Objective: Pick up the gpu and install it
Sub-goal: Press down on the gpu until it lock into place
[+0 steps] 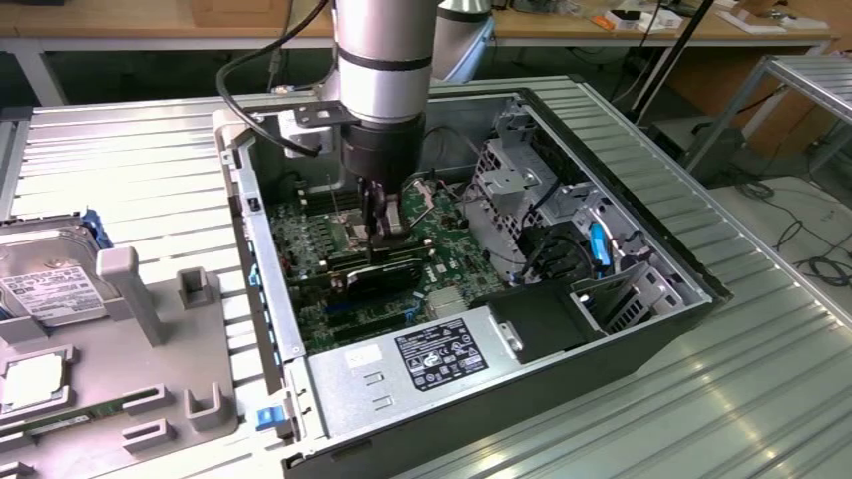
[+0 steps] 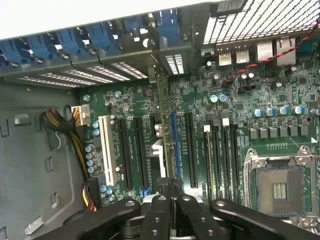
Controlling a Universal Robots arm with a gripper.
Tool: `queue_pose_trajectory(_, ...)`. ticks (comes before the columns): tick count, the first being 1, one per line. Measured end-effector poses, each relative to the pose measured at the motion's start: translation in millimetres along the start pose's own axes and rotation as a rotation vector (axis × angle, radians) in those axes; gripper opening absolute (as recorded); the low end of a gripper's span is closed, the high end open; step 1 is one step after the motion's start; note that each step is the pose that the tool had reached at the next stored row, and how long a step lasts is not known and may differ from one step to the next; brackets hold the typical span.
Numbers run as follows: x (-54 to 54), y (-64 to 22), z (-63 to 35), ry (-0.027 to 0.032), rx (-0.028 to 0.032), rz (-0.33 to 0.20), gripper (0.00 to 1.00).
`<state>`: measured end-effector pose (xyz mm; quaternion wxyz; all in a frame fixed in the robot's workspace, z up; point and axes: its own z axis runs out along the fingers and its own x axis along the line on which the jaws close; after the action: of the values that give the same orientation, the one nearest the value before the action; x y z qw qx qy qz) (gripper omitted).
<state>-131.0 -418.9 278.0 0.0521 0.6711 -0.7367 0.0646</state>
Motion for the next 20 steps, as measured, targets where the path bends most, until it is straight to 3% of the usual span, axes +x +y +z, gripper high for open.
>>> queue_pose_trajectory(20, 3.6, -0.3, 4.5, -0.0001, 0.0007, 0.0, 0.11)
